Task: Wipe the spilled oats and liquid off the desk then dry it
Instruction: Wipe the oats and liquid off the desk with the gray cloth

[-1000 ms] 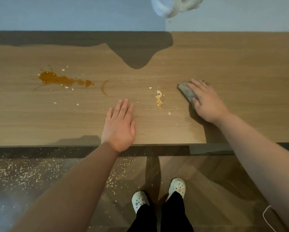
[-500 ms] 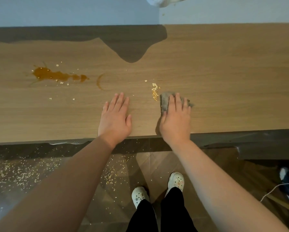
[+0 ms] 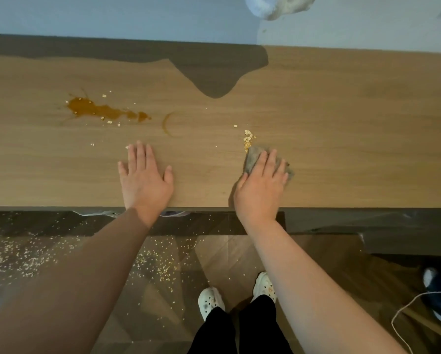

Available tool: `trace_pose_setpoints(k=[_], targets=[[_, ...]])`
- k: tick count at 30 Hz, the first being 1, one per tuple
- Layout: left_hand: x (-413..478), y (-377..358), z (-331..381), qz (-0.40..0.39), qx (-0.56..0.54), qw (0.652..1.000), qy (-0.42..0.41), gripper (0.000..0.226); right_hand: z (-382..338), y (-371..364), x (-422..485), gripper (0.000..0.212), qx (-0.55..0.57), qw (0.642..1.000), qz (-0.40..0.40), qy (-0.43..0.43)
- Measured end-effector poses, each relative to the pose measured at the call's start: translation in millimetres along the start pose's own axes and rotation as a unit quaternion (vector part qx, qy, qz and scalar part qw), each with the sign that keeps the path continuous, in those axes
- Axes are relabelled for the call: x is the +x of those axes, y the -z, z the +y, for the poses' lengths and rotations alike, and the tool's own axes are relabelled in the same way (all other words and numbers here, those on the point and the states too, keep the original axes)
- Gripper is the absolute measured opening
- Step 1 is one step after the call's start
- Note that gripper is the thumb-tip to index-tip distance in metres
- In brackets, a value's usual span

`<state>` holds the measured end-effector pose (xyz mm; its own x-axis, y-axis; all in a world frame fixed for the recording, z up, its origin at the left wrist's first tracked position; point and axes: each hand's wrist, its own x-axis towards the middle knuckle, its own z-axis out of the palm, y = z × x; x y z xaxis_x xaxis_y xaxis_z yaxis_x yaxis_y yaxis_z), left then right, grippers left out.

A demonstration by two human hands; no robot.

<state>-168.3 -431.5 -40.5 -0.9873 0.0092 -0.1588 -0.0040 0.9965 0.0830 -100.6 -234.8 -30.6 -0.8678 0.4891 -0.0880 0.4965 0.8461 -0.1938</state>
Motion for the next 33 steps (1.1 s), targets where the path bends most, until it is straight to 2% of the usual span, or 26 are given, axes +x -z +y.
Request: trace_pose_setpoints(k=[4, 7, 10, 12, 15, 19, 23, 25, 27, 30, 33], targets=[[0, 0, 2, -0.007, 0.014, 1.0, 0.004, 0.075, 34, 8, 5, 0.062, -0.04, 0.999, -0.004, 0.018], [0, -1, 2, -0.009, 0.03, 1.0, 0.0, 0.076, 71, 20, 17, 0.061, -0.008, 0.997, 0.018, -0.076], [0, -1, 2, -0.011, 0.033, 0.999, -0.005, 0.076, 56, 19, 38, 0.061, 0.017, 0.99, 0.03, -0.136], [1, -2, 1, -0.011, 0.03, 0.999, -0.005, 0.076, 22, 15, 52, 0.062, 0.024, 0.994, 0.012, -0.11], [1, -3, 1, -0.01, 0.036, 0.999, -0.009, 0.076, -26, 5, 61, 0.062, 0.01, 1.0, -0.022, -0.017], [0, -2, 1, -0.005, 0.034, 0.999, -0.01, 0.075, -13, 7, 67, 0.06, -0.001, 0.998, -0.036, 0.049], [0, -2, 1, -0.005, 0.029, 1.0, -0.011, 0.075, 31, 15, 72, 0.06, 0.013, 1.0, 0.002, -0.014], [0, -2, 0, -0.004, 0.024, 1.0, -0.011, 0.075, 22, 13, 77, 0.062, 0.01, 0.998, 0.007, -0.057], [0, -2, 0, -0.003, 0.022, 1.0, -0.011, 0.076, -4, 11, 82, 0.066, 0.012, 0.998, -0.004, -0.063], [1, -2, 1, -0.004, 0.025, 1.0, -0.011, 0.075, -43, 5, 83, 0.064, 0.005, 0.998, -0.032, 0.055], [1, -1, 0, -0.006, 0.026, 1.0, -0.009, 0.075, -46, 7, 86, 0.06, 0.004, 0.983, -0.062, 0.174]])
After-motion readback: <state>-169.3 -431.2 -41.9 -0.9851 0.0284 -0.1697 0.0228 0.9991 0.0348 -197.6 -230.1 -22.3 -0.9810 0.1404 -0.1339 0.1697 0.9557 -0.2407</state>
